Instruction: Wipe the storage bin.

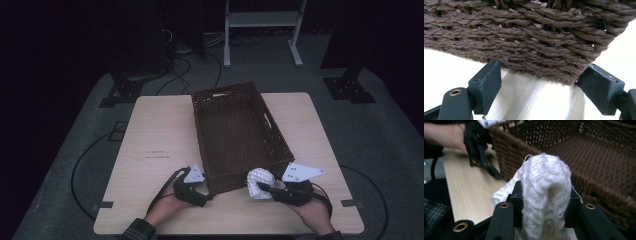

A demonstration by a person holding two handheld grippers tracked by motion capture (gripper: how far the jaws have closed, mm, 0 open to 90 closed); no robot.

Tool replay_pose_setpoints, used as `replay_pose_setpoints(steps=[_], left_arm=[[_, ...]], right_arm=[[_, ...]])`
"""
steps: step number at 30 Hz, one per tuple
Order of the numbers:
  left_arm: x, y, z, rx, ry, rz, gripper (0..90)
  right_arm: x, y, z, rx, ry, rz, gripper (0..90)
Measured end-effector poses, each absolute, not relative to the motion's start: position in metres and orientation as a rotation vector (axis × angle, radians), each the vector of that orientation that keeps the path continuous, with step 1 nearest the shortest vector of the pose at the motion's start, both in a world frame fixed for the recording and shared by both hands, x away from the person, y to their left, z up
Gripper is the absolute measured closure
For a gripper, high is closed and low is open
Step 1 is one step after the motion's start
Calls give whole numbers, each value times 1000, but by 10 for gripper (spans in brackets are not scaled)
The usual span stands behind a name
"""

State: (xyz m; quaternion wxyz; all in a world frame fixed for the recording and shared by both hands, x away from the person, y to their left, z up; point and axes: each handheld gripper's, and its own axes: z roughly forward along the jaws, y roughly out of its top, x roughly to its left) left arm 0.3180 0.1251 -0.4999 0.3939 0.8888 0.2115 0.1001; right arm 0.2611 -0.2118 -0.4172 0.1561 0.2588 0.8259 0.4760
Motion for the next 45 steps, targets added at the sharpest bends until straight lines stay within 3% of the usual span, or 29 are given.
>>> replay_pose_setpoints(steps=[9,45], left_arm=[[318,125,-500,2259,533,255,191],[318,125,-500,2255,535,254,193]], right_arm=[[261,-209,-404,692,2340,1413,624],[281,-178,-471,759,2612,1223,630]])
